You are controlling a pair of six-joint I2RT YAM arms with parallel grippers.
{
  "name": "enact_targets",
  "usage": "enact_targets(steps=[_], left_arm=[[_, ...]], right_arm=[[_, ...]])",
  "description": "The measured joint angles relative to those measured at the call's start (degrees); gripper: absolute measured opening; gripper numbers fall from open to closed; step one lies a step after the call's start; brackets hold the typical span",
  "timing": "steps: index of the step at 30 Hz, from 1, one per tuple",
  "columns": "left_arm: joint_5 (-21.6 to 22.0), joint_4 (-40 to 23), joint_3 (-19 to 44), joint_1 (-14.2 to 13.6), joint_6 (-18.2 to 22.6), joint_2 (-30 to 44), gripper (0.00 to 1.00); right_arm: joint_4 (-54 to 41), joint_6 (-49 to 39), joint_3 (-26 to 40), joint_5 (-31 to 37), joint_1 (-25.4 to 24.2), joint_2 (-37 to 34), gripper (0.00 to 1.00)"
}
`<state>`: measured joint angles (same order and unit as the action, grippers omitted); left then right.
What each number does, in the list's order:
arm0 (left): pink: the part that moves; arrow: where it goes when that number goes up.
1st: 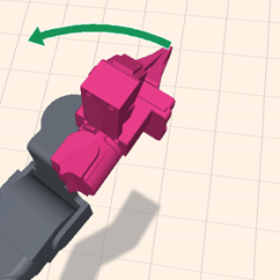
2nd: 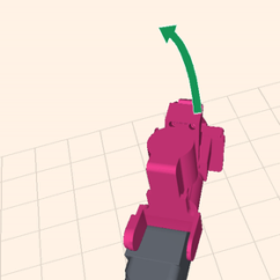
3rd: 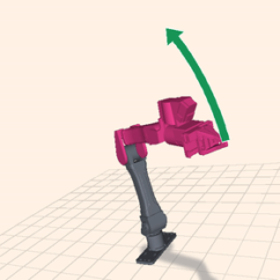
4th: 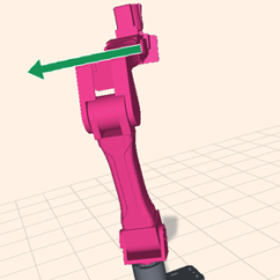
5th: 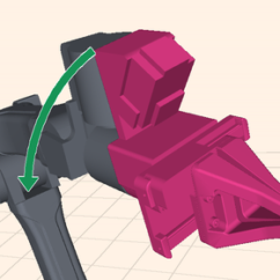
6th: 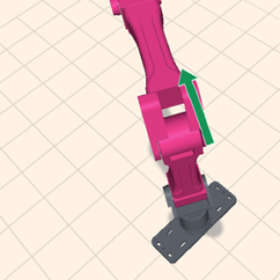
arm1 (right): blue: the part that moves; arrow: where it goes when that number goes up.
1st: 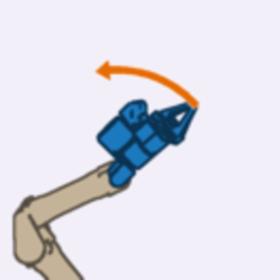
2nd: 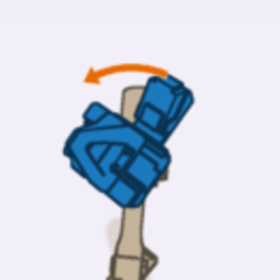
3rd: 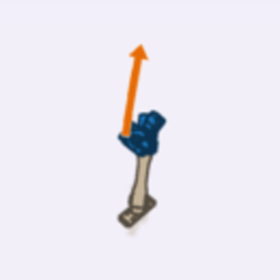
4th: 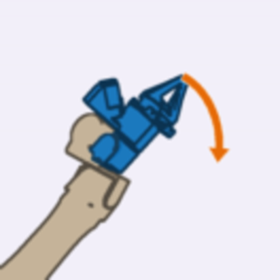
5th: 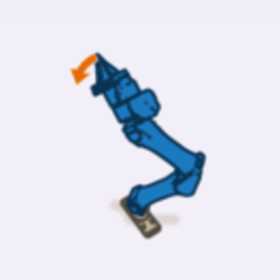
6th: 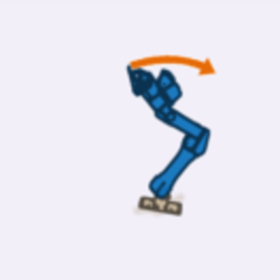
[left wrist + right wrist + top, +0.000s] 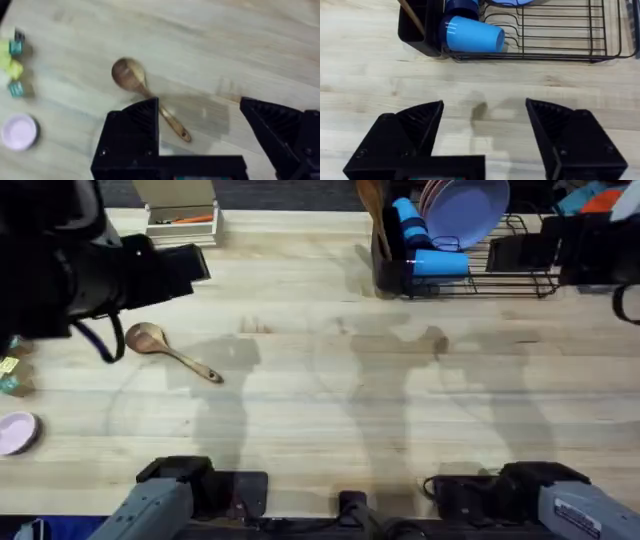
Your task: Pick up the spoon on the table one by one and put them onto the rack
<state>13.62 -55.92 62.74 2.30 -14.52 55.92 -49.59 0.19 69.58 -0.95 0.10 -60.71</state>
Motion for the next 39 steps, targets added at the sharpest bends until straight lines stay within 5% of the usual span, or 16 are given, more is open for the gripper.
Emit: enact_targets(steps=[9,11,17,30,39], left_arm=[[0.9,-1.8,0.0,1.6,-6.0,8.9,0.994],[0.9,-1.8,0.0,1.6,-11.9,11.5,0.994],[1.3,-1.7,0.0,2.2,-20.0,14.7,0.994],[1.7,-3.8,0.0,11.7,-24.2,23.8,0.994],[2.3,0.8,-3.8,12.6,-26.1,27.7,0.993]], right_arm=[[0.0,0.0,0.0,0.0,0.0,0.0,0.997],[0.0,0.0,0.0,0.0,0.0,0.0,0.996],[0.0,0.0,0.0,0.0,0.0,0.0,0.996],[0.0,0.0,0.0,0.0,0.0,0.0,0.997],[0.0,0.0,0.0,0.0,0.0,0.0,0.996]])
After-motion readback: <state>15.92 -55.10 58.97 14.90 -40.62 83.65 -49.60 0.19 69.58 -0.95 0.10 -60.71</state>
